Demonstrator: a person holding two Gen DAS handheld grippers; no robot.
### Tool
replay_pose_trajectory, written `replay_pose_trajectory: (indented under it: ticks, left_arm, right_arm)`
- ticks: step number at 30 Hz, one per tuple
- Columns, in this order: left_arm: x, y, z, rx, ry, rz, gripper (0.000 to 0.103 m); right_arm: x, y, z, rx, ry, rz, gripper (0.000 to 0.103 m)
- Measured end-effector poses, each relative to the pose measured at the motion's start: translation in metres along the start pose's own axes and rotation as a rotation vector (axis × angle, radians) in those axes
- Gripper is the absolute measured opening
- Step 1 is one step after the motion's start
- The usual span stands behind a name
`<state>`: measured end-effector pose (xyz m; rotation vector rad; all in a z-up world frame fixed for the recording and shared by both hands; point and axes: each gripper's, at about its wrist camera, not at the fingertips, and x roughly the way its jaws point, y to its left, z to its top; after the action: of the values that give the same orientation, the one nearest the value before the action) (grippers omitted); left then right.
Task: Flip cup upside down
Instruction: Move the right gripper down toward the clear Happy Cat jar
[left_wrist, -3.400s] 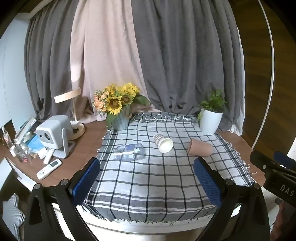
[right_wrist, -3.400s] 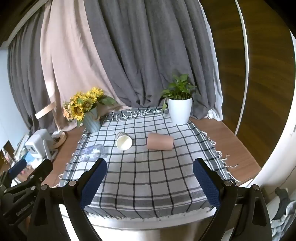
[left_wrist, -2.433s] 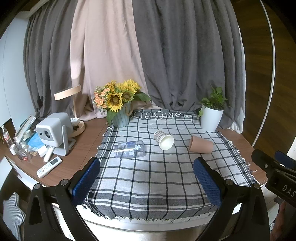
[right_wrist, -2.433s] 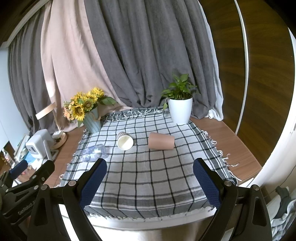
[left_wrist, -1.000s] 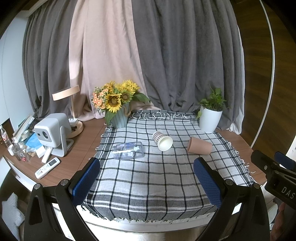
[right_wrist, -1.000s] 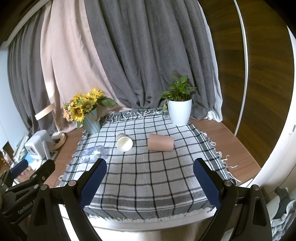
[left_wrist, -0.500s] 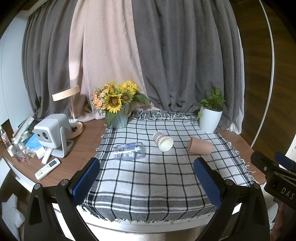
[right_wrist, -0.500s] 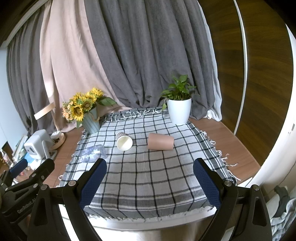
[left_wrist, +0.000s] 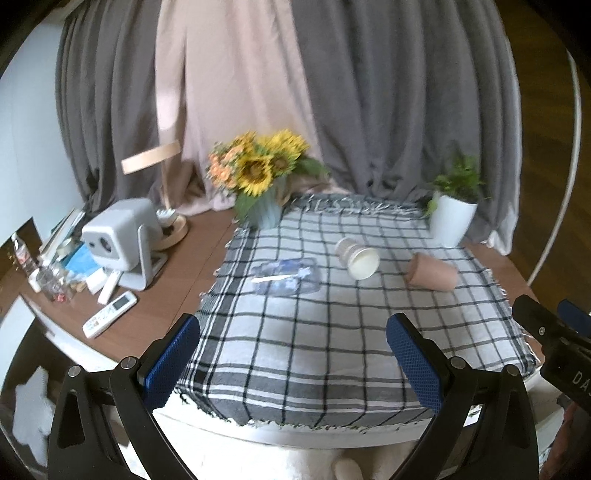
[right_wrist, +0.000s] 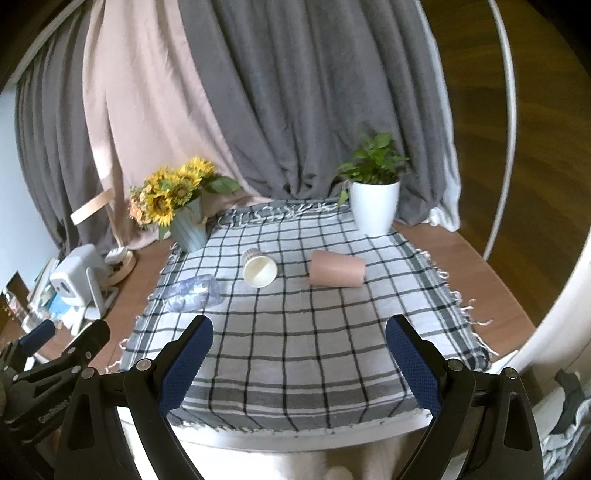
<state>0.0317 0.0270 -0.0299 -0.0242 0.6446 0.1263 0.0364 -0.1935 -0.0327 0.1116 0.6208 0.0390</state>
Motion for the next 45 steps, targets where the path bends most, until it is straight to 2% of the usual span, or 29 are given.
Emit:
replay_pose_trajectory:
  ticks: [5,11,17,24,35,41,45]
  left_arm:
    - [0.030,0.018,0.001,-0.095,0.087,0.043,0.103]
    - [0.072,0.040,0.004,-0.255,0.176,0.190,0.103]
    - [0.115,0.051,0.005,-0.364,0.262,0.334,0.103]
    - [0.160,0.050,0.004,-0.464,0.365,0.417,0.103]
    - [0.208,0.071,-0.012,-0.667,0.504,0.611,0.103]
    - [0.222,0.071,-0.024,-0.709,0.551,0.678,0.103]
    - [0.231,0.070,-0.028,-0.716,0.580,0.725,0.103]
  right_arm:
    - [0.036,0.013,0.009,-0.054,0.060,0.067,0.096]
    - [0.098,0.038,0.028,-0.145,0.149,0.153,0.097]
    - [0.175,0.078,0.047,-0.294,0.296,0.277,0.097]
    - [0.245,0.122,0.055,-0.497,0.449,0.395,0.097]
    - [0.324,0.195,0.058,-0.828,0.590,0.514,0.097]
    - [0.353,0.233,0.039,-1.031,0.663,0.565,0.097]
    - [0.359,0.251,0.027,-1.146,0.665,0.598,0.097]
